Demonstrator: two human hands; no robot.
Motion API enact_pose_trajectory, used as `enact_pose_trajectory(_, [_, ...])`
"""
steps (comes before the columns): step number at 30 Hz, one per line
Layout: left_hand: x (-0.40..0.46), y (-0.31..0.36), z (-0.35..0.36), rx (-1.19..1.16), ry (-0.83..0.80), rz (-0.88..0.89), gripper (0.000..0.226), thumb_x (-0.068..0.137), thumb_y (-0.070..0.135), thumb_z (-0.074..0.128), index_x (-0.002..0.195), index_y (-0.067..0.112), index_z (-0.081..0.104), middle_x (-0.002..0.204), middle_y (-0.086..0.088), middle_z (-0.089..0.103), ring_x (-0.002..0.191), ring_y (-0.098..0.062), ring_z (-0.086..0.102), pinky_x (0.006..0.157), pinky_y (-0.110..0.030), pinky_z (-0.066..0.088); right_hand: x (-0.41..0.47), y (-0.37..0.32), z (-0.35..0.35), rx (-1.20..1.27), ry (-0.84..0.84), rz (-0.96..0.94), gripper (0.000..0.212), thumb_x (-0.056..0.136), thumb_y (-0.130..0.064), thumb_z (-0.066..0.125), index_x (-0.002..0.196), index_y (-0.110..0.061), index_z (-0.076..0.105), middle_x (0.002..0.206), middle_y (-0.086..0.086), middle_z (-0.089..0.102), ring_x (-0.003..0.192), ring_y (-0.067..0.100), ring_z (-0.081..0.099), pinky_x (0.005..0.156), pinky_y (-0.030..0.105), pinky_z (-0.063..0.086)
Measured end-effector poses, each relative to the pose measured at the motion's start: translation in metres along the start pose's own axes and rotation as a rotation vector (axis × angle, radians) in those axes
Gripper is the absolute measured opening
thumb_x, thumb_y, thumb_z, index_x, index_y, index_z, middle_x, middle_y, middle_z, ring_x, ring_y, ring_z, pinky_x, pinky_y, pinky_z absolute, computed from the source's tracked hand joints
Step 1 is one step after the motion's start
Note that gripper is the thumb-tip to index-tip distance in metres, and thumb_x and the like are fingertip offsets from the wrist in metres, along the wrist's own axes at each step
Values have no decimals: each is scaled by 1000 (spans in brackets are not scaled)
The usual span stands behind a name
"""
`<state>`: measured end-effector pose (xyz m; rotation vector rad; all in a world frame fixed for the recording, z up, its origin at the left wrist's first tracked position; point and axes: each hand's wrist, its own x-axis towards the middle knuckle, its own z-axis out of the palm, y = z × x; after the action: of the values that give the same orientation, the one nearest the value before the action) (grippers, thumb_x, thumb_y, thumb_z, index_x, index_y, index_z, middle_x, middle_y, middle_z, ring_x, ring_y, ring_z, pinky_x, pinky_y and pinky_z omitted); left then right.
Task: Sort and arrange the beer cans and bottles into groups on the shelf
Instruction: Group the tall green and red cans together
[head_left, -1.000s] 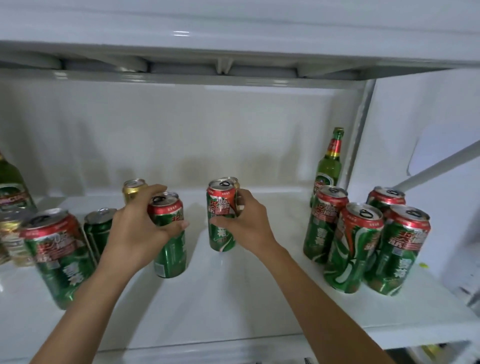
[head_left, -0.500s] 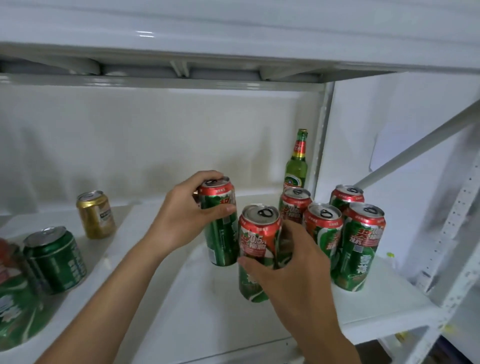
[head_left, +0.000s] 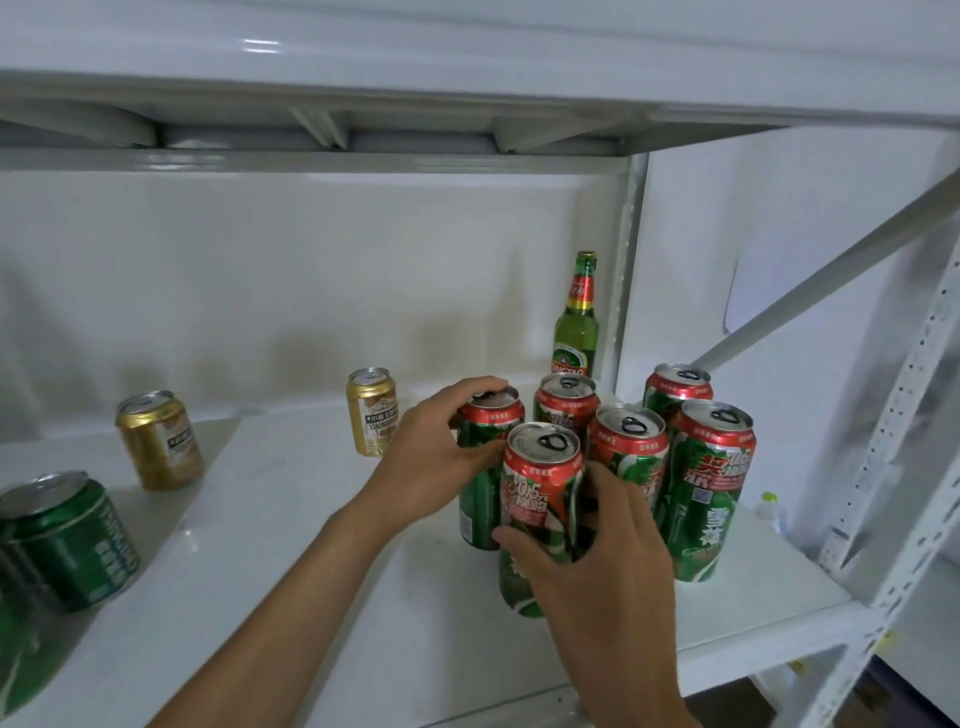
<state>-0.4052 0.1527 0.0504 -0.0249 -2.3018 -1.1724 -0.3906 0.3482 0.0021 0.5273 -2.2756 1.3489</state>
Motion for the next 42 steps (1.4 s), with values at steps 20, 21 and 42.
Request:
enact_pose_trajectory(20, [-186, 41, -114, 286, 674, 80, 26, 89, 29, 68, 115, 29, 71, 132, -4, 65, 131, -30, 59, 105, -59, 49, -32, -35, 10, 284, 120, -335, 37, 69, -42, 76, 98, -19, 66, 101, 7, 59, 75, 23, 55, 80, 1, 46])
enact_pose_trajectory(21, [-202, 40, -129, 314, 756, 60, 24, 89, 27, 68, 111, 34, 72, 128, -5, 66, 128, -30, 61, 104, -59, 50, -37, -43, 17, 298, 93, -371, 32, 69, -35, 76, 96, -24, 64, 101, 2, 55, 77, 15, 47, 83, -5, 38])
enact_pose_trajectory(42, [-370, -39, -397, 351, 931, -308, 35, 91, 10, 74, 114, 35, 68, 126, 9, 63, 117, -16, 64, 101, -35, 51, -162, -233, 198, 569, -635, -98, 79, 71, -23, 90, 136, -40, 47, 134, -21, 51, 118, -9, 53, 91, 20, 45])
